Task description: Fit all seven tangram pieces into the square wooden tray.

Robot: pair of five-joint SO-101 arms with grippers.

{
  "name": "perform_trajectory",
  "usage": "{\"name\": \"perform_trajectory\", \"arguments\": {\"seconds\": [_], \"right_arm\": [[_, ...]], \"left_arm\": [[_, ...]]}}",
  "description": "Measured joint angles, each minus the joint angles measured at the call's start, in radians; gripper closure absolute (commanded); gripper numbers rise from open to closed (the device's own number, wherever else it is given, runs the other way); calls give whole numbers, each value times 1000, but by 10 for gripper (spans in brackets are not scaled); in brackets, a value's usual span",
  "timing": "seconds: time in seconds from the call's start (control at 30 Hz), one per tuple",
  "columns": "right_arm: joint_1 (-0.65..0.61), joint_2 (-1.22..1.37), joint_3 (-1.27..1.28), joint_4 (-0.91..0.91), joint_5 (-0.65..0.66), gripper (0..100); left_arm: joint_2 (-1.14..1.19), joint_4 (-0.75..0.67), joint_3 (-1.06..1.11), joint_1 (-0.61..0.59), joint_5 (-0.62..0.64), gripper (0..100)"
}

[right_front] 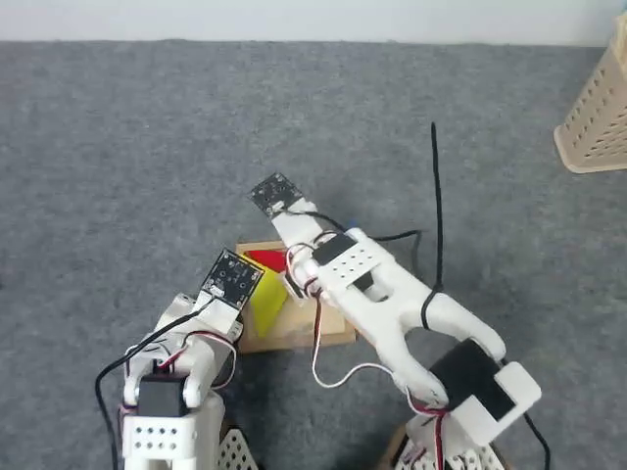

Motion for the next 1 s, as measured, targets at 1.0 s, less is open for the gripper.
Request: {"name": "perform_trajectory", "arguments": {"seconds": [1.0], "right_arm": [[212,26,-15,78,-86,928]], "left_arm": [[0,0,0,0,-2,881]]}}
